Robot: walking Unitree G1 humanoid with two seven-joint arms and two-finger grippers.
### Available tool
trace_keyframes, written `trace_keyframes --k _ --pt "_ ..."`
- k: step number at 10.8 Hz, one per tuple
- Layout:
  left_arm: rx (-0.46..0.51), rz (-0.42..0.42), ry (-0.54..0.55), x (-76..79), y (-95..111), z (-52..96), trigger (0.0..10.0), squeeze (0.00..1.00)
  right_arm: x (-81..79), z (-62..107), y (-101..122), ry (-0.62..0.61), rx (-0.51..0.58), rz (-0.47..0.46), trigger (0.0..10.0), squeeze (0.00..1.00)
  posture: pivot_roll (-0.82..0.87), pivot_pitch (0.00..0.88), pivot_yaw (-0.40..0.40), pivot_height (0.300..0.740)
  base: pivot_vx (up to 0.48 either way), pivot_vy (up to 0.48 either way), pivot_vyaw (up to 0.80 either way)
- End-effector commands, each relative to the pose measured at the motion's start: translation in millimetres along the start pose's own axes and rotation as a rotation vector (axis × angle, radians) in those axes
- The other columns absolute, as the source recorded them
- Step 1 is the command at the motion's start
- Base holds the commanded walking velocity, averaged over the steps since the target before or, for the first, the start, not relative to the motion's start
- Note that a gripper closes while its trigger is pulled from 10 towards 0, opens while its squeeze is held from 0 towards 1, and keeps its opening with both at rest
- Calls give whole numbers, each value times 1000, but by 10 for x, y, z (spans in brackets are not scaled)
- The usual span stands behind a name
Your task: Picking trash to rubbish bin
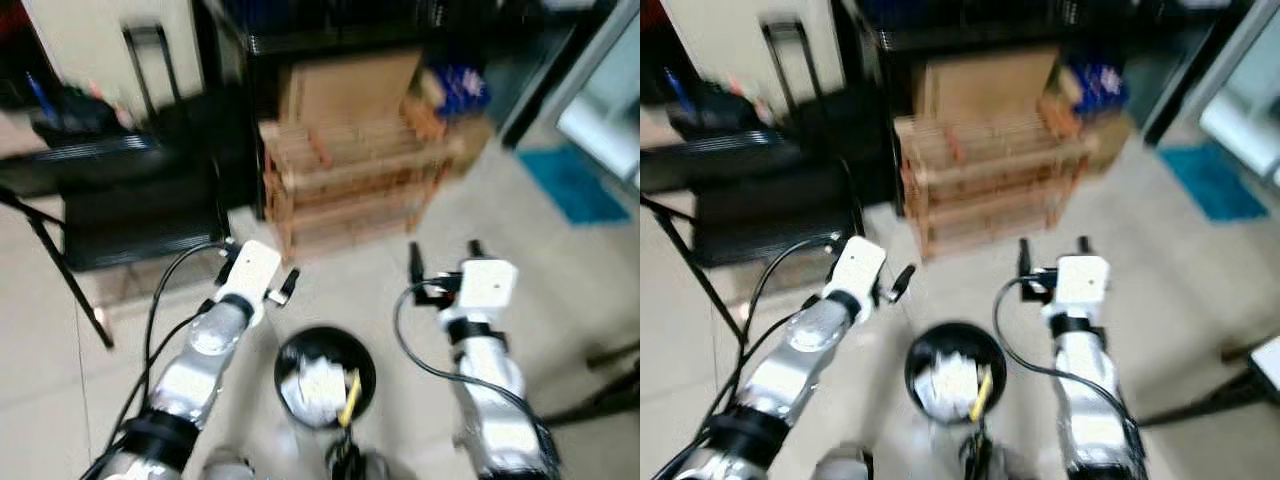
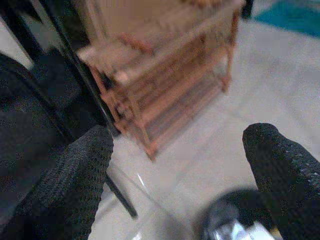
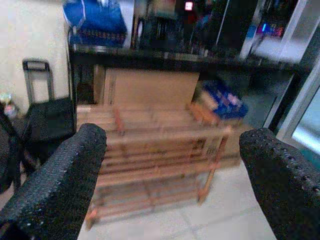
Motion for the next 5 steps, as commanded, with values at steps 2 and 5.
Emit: trace_keyframes --k 2,5 --pt "104 -17 30 -16 231 -50 10000 0 232 155 57 -65 -26 32 10000 0 244 49 -90 740 0 0 0" --pt "85 -85 148 -232 54 -54 10000 0 407 325 98 -97 -65 51 10000 0 231 46 -91 740 0 0 0"
Point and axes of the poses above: a point about 5 cm out from each wrist's last joint towards the gripper, its own z axis pointing back from the gripper into the wrist, its own y axis along the axis of the wrist's last joint, x = y × z, the point moved 5 cm from there along -z, pointing out of the wrist towards the gripper, and after that the axes turned 13 degrees about z, right-handed, at the moved point
